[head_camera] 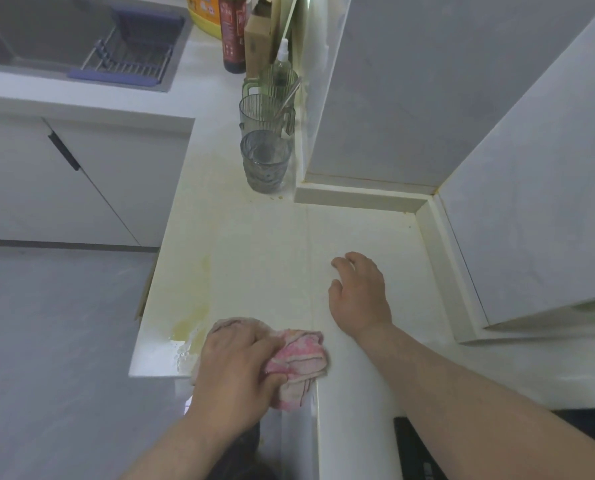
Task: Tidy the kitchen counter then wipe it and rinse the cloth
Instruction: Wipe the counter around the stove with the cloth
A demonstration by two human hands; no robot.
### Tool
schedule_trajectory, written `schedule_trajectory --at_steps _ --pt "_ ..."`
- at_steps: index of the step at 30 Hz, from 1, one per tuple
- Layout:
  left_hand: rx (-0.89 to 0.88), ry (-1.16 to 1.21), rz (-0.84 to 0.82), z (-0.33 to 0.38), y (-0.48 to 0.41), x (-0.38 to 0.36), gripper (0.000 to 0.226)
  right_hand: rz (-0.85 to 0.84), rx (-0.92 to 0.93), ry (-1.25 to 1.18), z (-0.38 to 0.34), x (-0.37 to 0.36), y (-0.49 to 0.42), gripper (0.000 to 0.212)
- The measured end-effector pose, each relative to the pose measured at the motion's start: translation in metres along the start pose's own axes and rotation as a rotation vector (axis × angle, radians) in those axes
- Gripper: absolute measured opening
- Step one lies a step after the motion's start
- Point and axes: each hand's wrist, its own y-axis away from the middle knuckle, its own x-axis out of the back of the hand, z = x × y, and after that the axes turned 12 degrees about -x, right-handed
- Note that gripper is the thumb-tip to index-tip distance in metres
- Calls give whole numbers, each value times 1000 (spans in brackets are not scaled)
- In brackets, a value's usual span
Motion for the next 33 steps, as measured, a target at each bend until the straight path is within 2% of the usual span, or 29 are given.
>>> schedule_trajectory --at_steps 9,15,18,22,33 --pt "82 3 17 -19 -15 9 40 6 12 -1 -1 -3 -2 42" --pt "111 -33 32 -52 -40 19 39 23 215 -89 -17 -5 -8 37" --pt "139 -19 48 -63 -49 24 38 -30 270 -148 -52 -8 -23 40" --pt "158 1 60 -74 -57 27 39 -111 252 -118 -76 -21 -42 43" --pt "211 -35 132 -126 -102 42 42 10 277 -44 -74 -36 -45 44"
